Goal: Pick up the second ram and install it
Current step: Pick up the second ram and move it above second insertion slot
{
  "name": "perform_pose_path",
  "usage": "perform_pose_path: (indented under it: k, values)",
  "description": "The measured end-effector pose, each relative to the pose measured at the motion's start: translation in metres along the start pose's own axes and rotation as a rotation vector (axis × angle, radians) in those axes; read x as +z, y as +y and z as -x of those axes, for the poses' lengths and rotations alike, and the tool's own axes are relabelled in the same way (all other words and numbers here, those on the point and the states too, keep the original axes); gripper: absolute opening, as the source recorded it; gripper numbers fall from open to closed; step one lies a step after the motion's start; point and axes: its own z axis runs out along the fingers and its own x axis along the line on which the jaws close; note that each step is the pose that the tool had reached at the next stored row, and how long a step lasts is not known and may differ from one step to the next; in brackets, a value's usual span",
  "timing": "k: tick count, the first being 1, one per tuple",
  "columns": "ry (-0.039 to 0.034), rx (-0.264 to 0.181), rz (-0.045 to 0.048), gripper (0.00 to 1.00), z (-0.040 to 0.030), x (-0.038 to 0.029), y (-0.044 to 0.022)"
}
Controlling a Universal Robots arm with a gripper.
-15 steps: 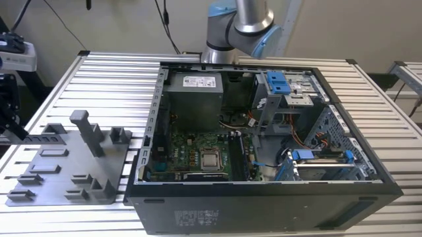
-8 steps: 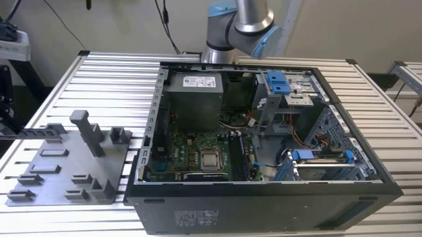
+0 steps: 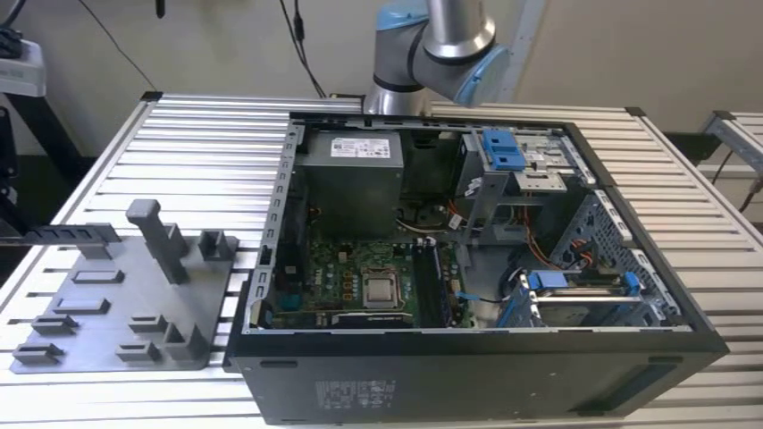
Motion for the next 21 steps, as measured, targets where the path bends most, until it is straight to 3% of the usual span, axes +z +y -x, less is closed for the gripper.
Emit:
perform_pose_path:
  k: [14, 21]
  values:
    - [0.0009, 0.007, 0.0177, 0.13, 0.0031, -0.0384, -0.0009]
    - [0.0011, 0.008, 0.0247, 0.13, 0.0050, -0.0627, -0.0016]
